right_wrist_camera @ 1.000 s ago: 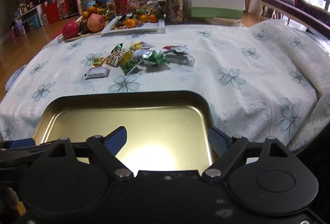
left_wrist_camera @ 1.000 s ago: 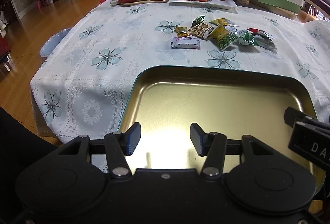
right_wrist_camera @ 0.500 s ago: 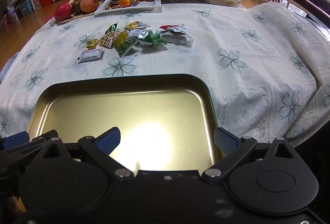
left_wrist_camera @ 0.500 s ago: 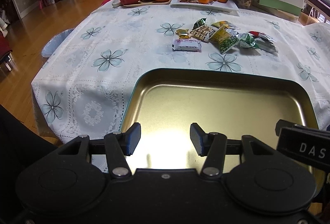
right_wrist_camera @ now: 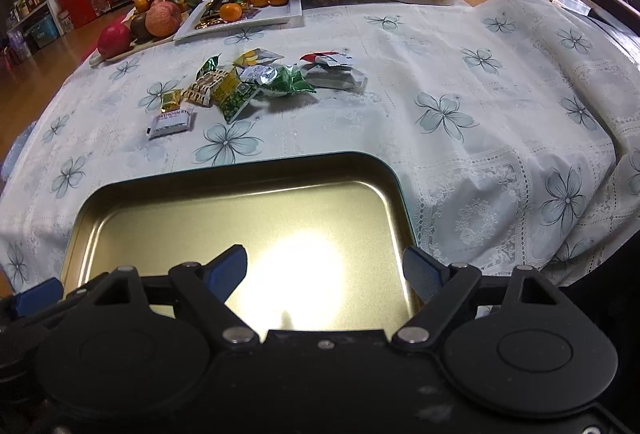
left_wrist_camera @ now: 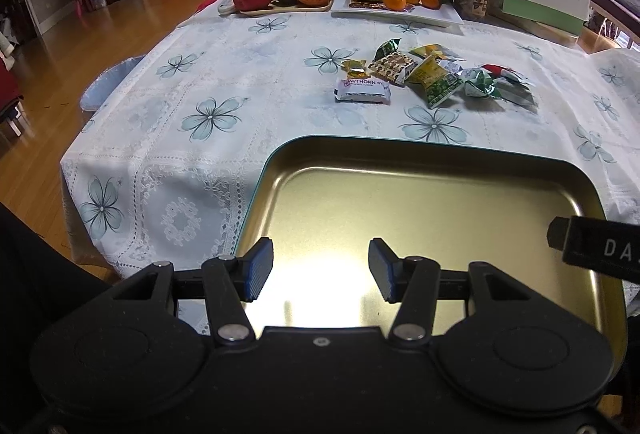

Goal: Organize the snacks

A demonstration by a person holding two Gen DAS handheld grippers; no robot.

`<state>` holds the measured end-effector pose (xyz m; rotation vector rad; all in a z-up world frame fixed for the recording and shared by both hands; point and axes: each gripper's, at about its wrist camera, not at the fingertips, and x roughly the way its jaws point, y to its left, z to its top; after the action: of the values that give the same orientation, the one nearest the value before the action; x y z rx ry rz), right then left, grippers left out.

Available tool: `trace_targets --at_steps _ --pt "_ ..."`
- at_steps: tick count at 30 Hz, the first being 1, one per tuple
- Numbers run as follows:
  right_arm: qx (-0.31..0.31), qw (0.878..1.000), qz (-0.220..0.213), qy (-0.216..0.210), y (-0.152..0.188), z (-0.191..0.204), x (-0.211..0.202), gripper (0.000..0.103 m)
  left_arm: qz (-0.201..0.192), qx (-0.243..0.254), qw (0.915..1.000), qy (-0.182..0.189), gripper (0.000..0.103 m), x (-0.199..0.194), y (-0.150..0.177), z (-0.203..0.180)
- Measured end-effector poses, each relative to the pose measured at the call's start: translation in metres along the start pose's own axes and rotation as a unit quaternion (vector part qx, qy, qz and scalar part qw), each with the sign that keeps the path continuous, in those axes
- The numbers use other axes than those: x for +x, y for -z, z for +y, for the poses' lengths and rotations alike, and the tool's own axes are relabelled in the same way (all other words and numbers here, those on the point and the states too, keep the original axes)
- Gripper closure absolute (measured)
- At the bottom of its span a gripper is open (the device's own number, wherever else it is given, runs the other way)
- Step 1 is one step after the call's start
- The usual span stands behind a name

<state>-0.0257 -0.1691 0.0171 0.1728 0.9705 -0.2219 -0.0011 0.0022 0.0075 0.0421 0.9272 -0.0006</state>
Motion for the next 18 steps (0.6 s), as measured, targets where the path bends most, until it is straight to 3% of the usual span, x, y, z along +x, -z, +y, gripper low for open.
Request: trace_targets --at_steps 7,12,18 --pt "-0.016 1.000 -0.003 0.024 0.000 0.001 0.000 0.025 -0.006 0.004 1.0000 -0.005 0.045 -0.002 0.001 -0.002" --pt "-0.042 0.996 -0.043 0.062 0.000 0.006 -0.009 0.024 -0.007 0.001 0.9999 -0.010 0.045 -0.002 0.000 0.000" --pt "-0.030 0.999 -0.025 0.038 -0.004 0.002 -0.008 0.024 -0.014 0.010 0.9995 -0.027 0.044 -0.005 -0.002 -0.004"
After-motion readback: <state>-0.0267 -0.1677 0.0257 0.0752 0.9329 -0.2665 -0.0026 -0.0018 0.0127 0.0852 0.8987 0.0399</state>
